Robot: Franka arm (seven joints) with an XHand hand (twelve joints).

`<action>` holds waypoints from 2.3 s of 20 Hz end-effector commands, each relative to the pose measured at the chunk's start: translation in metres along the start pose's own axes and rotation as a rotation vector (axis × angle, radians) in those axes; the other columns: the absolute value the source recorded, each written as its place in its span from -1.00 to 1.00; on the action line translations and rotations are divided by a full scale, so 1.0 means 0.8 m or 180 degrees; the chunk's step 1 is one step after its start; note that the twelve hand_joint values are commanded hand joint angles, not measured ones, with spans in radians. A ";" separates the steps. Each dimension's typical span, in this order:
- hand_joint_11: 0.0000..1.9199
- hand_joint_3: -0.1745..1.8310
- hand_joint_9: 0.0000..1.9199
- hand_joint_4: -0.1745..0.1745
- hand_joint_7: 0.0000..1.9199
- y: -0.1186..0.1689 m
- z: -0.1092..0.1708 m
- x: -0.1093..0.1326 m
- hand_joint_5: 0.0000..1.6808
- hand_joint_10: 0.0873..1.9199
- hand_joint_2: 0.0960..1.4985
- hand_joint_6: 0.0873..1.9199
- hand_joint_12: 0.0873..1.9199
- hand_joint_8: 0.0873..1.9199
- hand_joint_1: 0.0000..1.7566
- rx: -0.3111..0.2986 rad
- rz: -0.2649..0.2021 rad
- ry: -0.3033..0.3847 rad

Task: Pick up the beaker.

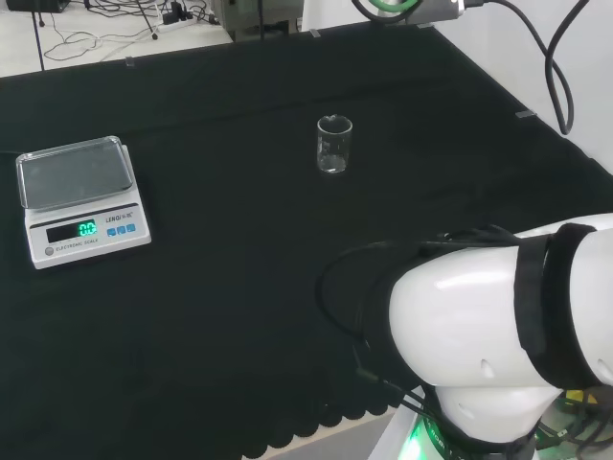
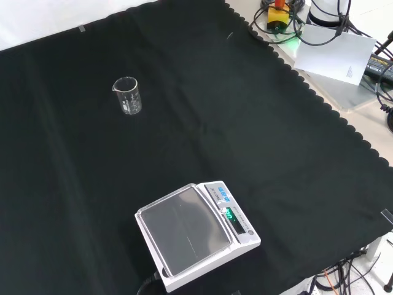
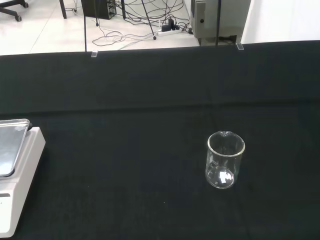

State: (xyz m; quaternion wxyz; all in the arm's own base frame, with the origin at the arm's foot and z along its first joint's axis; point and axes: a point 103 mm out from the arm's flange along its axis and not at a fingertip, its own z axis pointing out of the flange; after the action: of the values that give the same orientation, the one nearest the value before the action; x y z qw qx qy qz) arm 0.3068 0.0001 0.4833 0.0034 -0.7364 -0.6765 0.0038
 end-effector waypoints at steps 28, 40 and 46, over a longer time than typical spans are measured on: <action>-1.00 -0.57 -0.95 0.06 -0.93 0.210 0.159 -0.110 -0.90 -0.16 -0.11 -1.00 -0.13 -0.38 -0.45 0.0065 0.0002 0.0030; -1.00 -0.62 -0.99 0.07 -0.96 0.331 0.319 -0.113 -0.90 -0.17 -0.07 -1.00 -0.24 -0.38 -0.42 0.0413 0.0184 0.0347; -1.00 -0.68 -1.00 0.23 -1.00 0.342 0.372 -0.103 -1.00 -0.29 -0.06 -1.00 -0.47 -0.63 -0.46 0.0394 0.0222 0.0467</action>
State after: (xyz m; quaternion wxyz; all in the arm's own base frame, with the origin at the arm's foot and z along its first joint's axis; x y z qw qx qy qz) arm 0.5221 -0.0949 0.2443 0.0919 -0.7430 -0.6614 0.0445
